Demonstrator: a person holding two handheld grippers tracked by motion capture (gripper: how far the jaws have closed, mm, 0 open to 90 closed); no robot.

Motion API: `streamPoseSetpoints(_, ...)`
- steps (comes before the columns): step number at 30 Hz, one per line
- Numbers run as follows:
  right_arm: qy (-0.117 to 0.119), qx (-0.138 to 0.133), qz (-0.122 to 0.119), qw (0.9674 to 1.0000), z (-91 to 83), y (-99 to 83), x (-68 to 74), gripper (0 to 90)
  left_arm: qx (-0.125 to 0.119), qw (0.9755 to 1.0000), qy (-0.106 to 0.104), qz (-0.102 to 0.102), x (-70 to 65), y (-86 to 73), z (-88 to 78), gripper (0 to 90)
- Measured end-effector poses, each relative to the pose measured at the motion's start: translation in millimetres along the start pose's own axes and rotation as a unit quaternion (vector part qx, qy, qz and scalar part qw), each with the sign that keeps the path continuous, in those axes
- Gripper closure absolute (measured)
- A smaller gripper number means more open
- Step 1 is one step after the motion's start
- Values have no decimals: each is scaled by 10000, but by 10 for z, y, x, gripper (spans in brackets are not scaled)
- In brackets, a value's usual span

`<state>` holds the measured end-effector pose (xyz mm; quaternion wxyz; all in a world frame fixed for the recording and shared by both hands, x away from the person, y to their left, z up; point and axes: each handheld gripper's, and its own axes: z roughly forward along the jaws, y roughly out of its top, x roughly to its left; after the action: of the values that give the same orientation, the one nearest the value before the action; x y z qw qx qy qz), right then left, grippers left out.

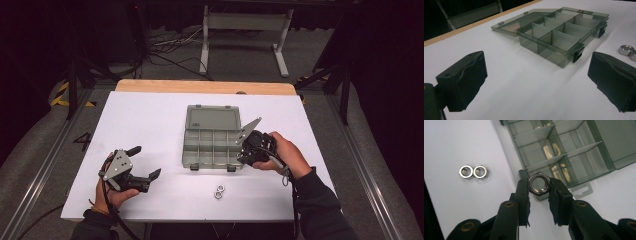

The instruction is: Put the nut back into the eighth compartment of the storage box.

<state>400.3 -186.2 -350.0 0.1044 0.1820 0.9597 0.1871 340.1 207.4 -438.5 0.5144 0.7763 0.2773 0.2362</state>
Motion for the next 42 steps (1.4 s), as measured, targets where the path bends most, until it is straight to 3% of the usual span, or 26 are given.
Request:
streamPoseSetpoints(12, 14, 174, 236, 9996, 137, 26, -190, 702, -14, 10000, -49, 34, 0, 1, -6, 26)
streamPoseSetpoints(35, 110, 322, 244, 9991, 309, 41, -206, 698, 29, 10000, -68, 20, 4, -6, 13, 27)
streamPoseSetpoints(42, 117, 216, 259, 9994, 317, 4, -179, 630, 38, 10000, -67, 17, 3, -6, 12, 27)
